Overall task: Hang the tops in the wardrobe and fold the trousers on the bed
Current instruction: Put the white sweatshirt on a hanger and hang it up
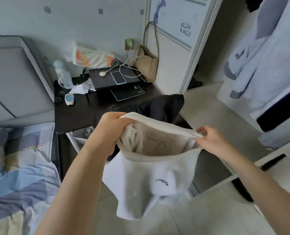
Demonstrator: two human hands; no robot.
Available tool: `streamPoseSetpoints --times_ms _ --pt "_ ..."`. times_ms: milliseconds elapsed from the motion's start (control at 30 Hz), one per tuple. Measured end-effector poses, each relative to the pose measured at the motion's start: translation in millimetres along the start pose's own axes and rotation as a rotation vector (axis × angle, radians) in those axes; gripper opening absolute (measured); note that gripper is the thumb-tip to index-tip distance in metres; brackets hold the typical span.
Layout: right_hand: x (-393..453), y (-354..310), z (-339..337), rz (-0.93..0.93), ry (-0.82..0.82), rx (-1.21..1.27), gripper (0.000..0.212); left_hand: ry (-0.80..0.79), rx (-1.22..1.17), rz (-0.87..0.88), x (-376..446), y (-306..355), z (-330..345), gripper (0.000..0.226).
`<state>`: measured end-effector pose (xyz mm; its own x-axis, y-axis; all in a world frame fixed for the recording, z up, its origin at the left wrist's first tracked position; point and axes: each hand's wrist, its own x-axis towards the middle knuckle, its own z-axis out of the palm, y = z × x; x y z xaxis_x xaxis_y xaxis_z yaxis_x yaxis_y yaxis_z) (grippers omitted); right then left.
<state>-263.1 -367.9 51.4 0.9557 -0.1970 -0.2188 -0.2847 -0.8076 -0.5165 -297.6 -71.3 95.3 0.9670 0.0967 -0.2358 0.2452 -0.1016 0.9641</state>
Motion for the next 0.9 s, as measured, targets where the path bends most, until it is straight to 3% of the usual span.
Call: streamPoseSetpoints --times_ms 33,100,267,333,500,633,767,900 --pt "-6 3 3 0.142 -0.099 0.214 0.017 -0.019 -0.013 -0.011 5 -1 1 0.021" --pt "-16 10 3 0.286 -0.132 0.559 0.012 -0.071 -0.025 -0.047 18 -1 4 0.016" --pt "-33 14 -29 0.326 -0.077 1.014 0.023 0.005 0.146 -0.014 49 -4 18 0.01" --pt "-42 15 -53 0.235 -0.051 1.032 0.006 -0.039 0.235 0.009 63 -9 25 0.004" --pt "-57 7 -93 0.014 -0.001 0.99 0.013 -0.06 0.575 0.055 86 -26 37 0.022" --pt "-50 7 -106 -0.021 0.045 0.993 0.012 -0.114 0.581 0.017 95 -27 63 0.023" --pt "-33 8 -121 -0.042 0.053 1.023 0.018 -0.173 0.436 -0.045 116 -21 100 0.023" --pt "3 11 -149 -0.019 0.166 1.105 0.02 -0.42 -0.043 -0.327 139 3 140 0.01"
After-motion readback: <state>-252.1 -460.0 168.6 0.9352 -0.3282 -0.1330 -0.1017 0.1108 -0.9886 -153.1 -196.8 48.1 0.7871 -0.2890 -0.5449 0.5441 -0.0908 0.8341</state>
